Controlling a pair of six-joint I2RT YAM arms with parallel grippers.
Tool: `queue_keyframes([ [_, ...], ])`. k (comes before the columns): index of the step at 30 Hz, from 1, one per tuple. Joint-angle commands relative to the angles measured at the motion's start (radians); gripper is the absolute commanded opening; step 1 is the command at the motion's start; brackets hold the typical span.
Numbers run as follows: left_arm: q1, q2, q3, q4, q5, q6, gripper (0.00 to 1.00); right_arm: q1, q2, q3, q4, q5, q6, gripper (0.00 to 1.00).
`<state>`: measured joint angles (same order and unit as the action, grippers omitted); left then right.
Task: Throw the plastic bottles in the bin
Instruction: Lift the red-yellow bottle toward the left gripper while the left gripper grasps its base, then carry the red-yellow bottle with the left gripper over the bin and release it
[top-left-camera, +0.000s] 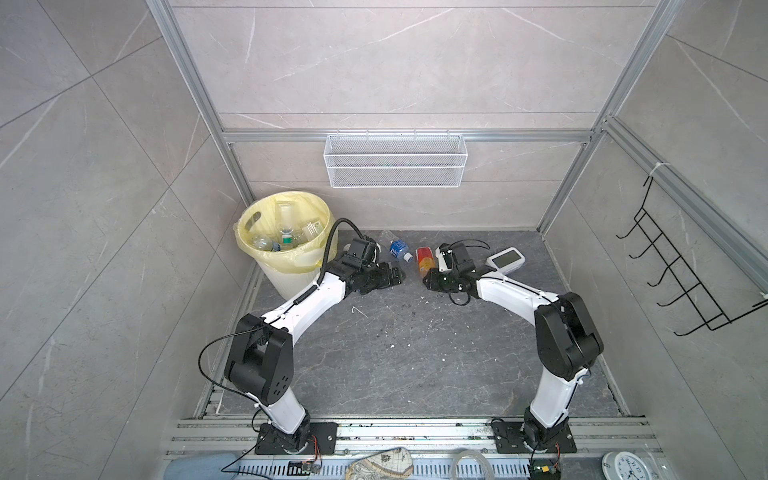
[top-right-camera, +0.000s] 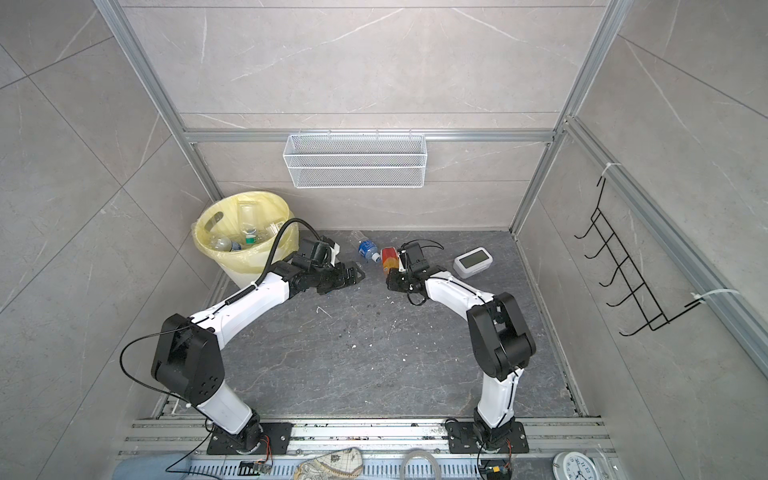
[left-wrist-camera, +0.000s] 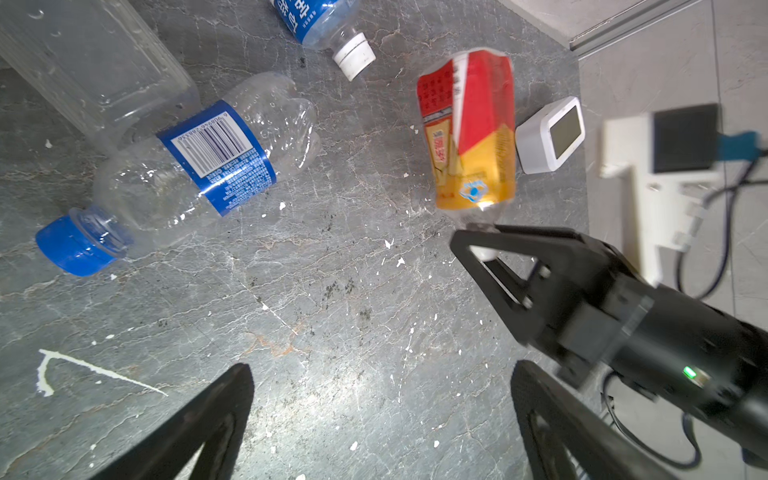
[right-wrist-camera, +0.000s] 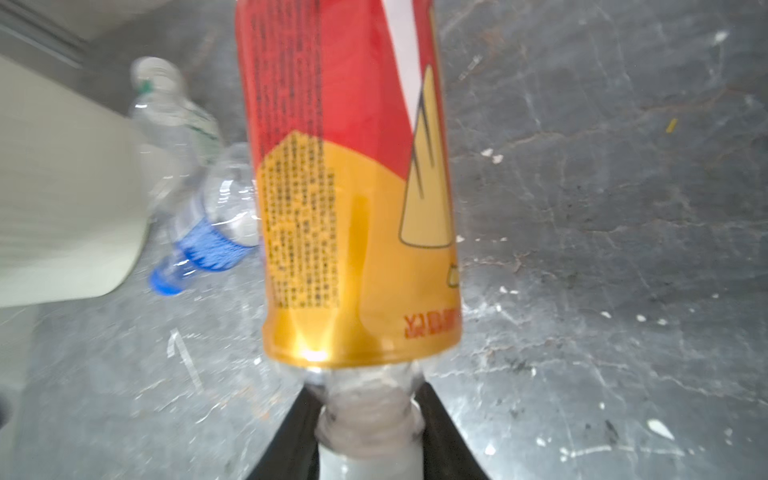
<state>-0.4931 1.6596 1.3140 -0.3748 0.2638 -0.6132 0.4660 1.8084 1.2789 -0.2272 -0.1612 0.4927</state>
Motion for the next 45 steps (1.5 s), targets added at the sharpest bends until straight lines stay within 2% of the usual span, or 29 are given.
queue_keyframes([
  [1, 0.014, -0.018, -0.007, 0.064, 0.039, -0.024, 1.0, 0.038, -0.074, -0.034, 0.022, -0.056, -0.037, 0.23],
  [7, 0.029, -0.057, -0.044, 0.125, 0.057, -0.039, 1.0, 0.127, -0.154, -0.076, 0.059, -0.093, -0.059, 0.24],
  [11, 0.055, -0.083, -0.085, 0.194, 0.089, -0.074, 1.0, 0.164, -0.181, -0.096, 0.105, -0.127, -0.031, 0.24],
  [17, 0.087, -0.108, -0.136, 0.296, 0.148, -0.125, 0.96, 0.191, -0.179, -0.1, 0.154, -0.158, 0.015, 0.24],
  [29, 0.096, -0.109, -0.16, 0.351, 0.178, -0.16, 0.86, 0.23, -0.146, -0.087, 0.23, -0.195, 0.08, 0.23],
  [34, 0.103, -0.117, -0.168, 0.364, 0.179, -0.165, 0.74, 0.239, -0.13, -0.078, 0.238, -0.199, 0.086, 0.23],
  [38, 0.106, -0.121, -0.172, 0.375, 0.184, -0.169, 0.52, 0.244, -0.127, -0.069, 0.229, -0.201, 0.083, 0.24],
  [42, 0.106, -0.121, -0.173, 0.369, 0.175, -0.157, 0.46, 0.244, -0.122, -0.069, 0.228, -0.196, 0.084, 0.32],
  [45, 0.106, -0.125, -0.168, 0.366, 0.171, -0.142, 0.41, 0.246, -0.118, -0.062, 0.226, -0.195, 0.089, 0.42],
])
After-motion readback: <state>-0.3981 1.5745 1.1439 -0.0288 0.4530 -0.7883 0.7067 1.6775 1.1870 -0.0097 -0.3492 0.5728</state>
